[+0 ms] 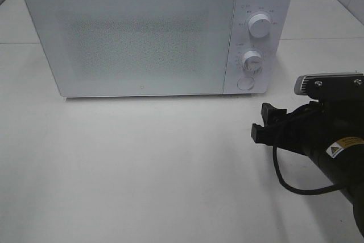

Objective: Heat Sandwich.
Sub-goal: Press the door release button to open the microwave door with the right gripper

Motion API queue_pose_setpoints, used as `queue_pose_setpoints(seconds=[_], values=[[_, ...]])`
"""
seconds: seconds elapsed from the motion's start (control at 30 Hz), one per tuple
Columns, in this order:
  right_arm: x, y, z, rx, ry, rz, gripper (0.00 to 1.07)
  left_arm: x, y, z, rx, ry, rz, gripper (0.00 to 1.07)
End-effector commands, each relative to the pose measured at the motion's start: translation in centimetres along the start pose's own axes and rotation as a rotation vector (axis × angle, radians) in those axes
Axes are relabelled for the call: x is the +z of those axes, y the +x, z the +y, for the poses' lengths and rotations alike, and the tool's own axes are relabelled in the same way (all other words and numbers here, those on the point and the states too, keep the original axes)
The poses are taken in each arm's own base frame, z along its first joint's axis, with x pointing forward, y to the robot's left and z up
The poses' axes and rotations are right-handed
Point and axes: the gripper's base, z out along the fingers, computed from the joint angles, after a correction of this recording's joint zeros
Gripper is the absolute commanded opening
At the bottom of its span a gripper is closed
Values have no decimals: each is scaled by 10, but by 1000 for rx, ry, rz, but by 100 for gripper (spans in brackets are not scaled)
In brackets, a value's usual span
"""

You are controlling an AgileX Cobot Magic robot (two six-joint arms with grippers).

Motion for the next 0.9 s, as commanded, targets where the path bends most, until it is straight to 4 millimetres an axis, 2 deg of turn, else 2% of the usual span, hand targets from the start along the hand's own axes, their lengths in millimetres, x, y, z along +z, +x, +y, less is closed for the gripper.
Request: queue_pose_setpoints(seconds=[0.03,0.2,0.3,0.33,0.5,0.53,0.63,0.67,0.77,0.8,0.9], values=[[0,-1,0,10,3,-19,75,-3,2,0,-1,-2,-28,101],[0,-2,0,46,4,-34,75,-3,2,0,-1,-2,-28,101],[0,-2,0,204,1,-33,75,-3,2,0,-1,-2,-28,101],[0,-2,0,307,-1,-32,75,-3,2,0,-1,-2,-28,101],[0,-1,0,478,-4,-29,75,-3,2,0,-1,-2,-28,101],[0,-1,0,602,-6,-29,75,-3,2,0,-1,-2,-28,101],[0,-1,0,821,-10,-28,75,-3,2,0,-1,-2,-28,101],[0,-1,0,821,-10,-28,75,-3,2,0,-1,-2,-28,101],[0,-1,1,967,-13,-20,75,-3,2,0,-1,-2,-28,101],[0,1,1,1068,-7,-5,75,-3,2,0,-1,-2,-28,101],[0,2,1,1160,2,15,75,-3,2,0,-1,-2,-28,101]])
